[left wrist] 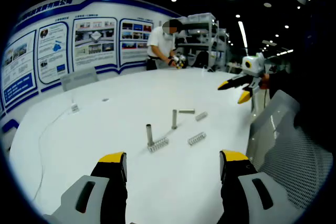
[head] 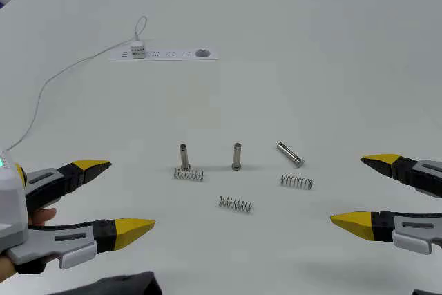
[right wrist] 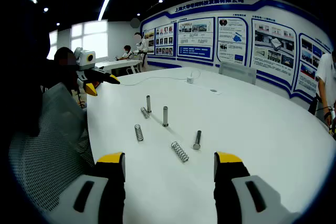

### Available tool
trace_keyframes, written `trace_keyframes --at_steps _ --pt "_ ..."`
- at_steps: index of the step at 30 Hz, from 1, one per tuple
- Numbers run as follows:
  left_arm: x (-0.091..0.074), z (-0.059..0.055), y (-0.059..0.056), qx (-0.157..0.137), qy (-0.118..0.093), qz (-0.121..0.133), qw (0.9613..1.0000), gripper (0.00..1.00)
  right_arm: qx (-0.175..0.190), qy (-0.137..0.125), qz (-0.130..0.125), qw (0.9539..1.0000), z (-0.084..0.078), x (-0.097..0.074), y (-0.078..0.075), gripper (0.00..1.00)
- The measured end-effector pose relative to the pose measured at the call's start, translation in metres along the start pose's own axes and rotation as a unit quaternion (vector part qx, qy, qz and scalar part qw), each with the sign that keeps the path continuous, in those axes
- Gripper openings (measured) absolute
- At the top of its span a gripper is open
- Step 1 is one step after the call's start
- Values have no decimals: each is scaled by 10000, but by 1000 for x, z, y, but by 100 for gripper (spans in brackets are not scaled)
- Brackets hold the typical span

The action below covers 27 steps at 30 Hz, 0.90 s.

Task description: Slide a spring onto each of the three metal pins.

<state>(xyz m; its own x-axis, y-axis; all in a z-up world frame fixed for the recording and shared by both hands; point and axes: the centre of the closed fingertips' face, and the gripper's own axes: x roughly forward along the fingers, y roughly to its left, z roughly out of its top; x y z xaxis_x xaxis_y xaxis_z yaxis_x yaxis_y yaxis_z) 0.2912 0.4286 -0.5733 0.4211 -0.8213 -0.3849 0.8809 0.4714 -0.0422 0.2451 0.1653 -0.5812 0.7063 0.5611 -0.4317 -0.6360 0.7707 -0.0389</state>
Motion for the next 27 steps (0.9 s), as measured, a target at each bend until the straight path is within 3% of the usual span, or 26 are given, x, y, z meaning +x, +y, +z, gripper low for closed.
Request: trace_keyframes --at_steps 5,8,27 --pt "7 -10 -11 -88 47 -115 9999 73 22 63 -26 10000 -3 0 1 69" --pt "7 -8 -10 -185 -24 -105 9998 73 60 68 -45 9999 -4 0 1 68" --pt "4 -12 -11 -297 -7 -57 9995 72 193 206 -169 9995 -6 5 -13 59"
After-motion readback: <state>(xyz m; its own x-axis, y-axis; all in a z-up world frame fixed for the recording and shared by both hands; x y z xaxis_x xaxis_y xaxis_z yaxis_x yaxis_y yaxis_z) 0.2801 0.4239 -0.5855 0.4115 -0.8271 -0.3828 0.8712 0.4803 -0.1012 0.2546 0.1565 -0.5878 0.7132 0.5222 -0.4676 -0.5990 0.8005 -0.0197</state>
